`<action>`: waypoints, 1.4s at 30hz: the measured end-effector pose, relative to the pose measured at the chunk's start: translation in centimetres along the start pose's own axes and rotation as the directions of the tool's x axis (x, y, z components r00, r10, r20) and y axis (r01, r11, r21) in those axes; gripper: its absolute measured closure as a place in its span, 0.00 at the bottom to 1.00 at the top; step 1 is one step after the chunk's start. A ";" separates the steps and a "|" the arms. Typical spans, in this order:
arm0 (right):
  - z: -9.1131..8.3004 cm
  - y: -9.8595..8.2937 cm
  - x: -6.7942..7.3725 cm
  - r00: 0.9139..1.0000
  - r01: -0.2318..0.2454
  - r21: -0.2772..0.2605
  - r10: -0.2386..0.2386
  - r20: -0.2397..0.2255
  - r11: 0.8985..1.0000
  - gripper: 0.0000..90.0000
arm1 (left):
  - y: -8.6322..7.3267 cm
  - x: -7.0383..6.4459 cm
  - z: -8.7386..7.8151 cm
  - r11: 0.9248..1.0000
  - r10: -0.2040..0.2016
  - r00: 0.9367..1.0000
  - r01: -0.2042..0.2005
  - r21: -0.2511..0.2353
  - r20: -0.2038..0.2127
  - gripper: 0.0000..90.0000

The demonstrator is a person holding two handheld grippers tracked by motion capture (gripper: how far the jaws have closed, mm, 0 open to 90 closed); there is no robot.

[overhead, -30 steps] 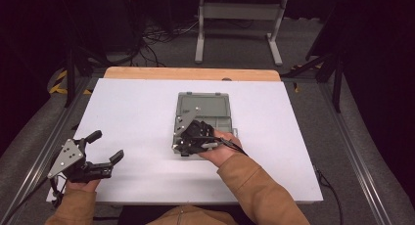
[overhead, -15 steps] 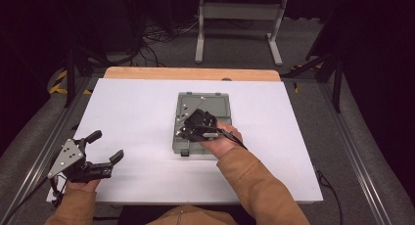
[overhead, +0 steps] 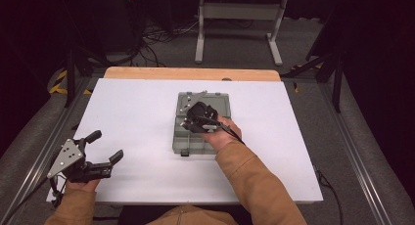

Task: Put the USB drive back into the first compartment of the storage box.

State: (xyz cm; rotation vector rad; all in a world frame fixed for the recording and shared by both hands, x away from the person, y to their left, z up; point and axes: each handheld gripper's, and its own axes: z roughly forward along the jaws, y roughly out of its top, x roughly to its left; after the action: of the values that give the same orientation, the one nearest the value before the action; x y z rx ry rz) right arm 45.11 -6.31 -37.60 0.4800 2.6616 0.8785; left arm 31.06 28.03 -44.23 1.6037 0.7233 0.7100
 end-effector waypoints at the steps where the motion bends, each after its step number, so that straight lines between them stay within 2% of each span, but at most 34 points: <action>1: 0.1 0.0 -0.1 1.000 -0.004 0.001 0.004 -0.001 1.000 0.88 | 0.0 0.0 0.0 1.000 -0.001 1.000 0.001 -0.001 0.000 0.04; 26: 2.8 -0.3 -2.4 0.997 -0.074 0.034 0.072 0.039 0.997 0.88 | 0.0 0.1 0.0 1.000 -0.002 1.000 0.002 0.002 -0.002 0.04; 42: 4.6 -0.4 -2.6 0.996 -0.084 0.066 0.082 0.032 0.994 0.88 | 0.0 0.2 0.0 1.000 -0.002 1.000 0.002 0.002 -0.003 0.04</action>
State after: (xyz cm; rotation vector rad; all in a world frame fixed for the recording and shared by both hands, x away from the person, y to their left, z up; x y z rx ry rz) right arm 49.07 -5.28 -40.91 0.6189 2.6685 0.7999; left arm 31.13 28.17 -44.26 1.6044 0.7280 0.7103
